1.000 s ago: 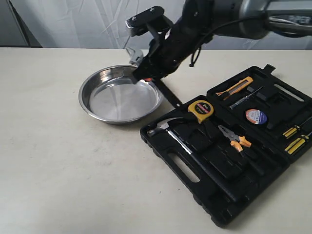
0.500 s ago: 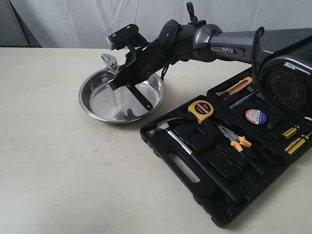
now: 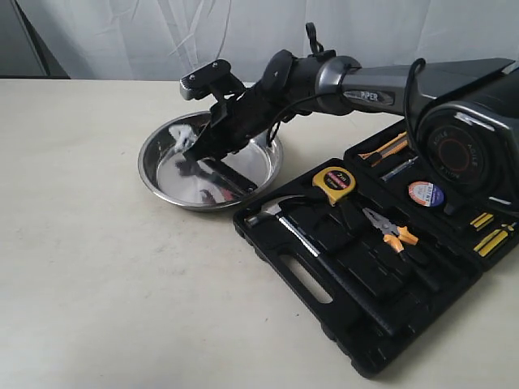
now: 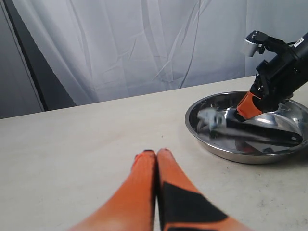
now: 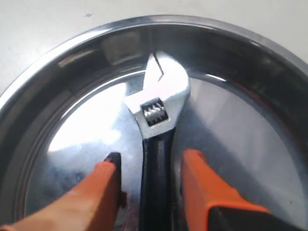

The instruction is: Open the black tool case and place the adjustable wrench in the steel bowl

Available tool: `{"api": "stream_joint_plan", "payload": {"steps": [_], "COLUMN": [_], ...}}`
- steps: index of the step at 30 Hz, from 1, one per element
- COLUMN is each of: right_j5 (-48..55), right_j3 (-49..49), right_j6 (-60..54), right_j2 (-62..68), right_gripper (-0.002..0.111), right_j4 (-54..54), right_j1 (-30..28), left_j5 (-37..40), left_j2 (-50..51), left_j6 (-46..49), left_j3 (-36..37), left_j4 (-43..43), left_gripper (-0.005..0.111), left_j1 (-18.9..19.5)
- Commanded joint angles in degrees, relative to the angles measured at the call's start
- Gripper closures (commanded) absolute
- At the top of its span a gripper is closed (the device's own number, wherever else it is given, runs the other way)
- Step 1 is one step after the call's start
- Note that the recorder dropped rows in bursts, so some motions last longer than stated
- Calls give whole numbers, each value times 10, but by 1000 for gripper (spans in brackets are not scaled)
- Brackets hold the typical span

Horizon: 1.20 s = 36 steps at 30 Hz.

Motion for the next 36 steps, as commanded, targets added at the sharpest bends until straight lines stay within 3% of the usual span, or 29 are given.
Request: {"api": "stream_joint_plan", "payload": {"steps": [1,3,4,5,6,11,19,26,30,36], "right_j5": [0,17,43,73,91,163,-31,-73,15,202], "right_j3": [-4,-4,-4,-4,-4,65,397,621,688,704], "right_j6": [-2,3,12,12,16,134,147,148,148,148], "right_j2": [-10,-24,-41,-57,-67,-171,-443,-678,-779,-871], "right_gripper": [69,73,85,105,108,109,109,109,109,109], "right_j4": [27,40,40,36,29,-83,-66,-16,-13,-15], "right_j1": [-2,-2,-2,-2,-2,-2,6,11,11,11], "left_j5": [-4,-4,-4,-4,-4,-4,-4,-4,-4,-4], "left_j2": [2,2,2,2,2,2,2,2,2,2], "left_j6": [-1,-1,-1,-1,-1,-1,-1,-1,-1,-1], "left_j3": [-1,-1,-1,-1,-1,-1,-1,-1,-1,-1], "left_j4": [-1,-1,-1,-1,-1,-1,-1,-1,-1,-1], "left_gripper": [106,106,106,106,106,106,106,106,106,106], "left_j1": [-2,-2,-2,-2,-2,-2,-2,-2,-2,-2]}}
